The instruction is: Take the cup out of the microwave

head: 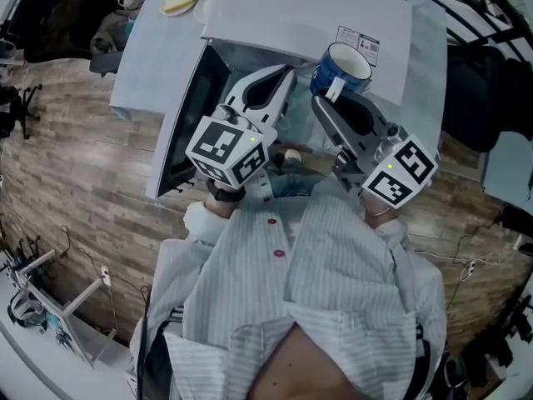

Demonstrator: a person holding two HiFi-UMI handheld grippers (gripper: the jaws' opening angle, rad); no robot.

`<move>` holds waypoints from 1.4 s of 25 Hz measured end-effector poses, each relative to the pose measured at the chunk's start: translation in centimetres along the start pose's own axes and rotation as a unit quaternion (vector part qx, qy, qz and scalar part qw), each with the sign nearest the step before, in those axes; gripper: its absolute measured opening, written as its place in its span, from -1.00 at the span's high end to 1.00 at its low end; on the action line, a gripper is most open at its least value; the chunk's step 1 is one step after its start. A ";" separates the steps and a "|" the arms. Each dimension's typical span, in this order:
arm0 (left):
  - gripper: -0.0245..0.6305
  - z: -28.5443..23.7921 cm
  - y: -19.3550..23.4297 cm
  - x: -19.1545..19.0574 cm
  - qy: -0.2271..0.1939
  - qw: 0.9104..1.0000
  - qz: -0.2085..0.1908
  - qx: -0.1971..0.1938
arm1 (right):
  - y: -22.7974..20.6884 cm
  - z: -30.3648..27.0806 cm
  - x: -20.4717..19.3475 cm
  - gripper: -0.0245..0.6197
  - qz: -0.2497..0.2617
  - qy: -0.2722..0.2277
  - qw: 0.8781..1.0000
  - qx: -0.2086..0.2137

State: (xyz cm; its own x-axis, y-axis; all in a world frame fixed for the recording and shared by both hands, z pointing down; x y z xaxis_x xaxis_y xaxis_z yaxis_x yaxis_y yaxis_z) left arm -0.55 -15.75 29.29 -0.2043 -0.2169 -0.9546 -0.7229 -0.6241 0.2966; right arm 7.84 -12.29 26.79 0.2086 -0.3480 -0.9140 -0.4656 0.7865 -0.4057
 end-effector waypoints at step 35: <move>0.90 0.2 -0.5 -0.7 0.011 1.000 0.005 -0.014 | 0.1 -0.1 0.1 0.72 -0.004 0.010 1.000 -0.005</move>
State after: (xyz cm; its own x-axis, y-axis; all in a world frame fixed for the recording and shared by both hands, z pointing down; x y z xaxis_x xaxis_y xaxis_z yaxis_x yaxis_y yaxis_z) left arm -0.16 -15.16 29.78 -0.1974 -0.2391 -0.9507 -0.7027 -0.6418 0.3073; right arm 7.78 -12.29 26.63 0.1945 -0.3652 -0.9104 -0.4728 0.7783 -0.4132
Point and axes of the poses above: the fingertips, and each gripper's own axes: z backward along the fingers, y to its left, x out of its top, the point moved 3 cm from there along z, backward along the fingers, and after that the axes turned 2 degrees about x, right-handed, at the moved point
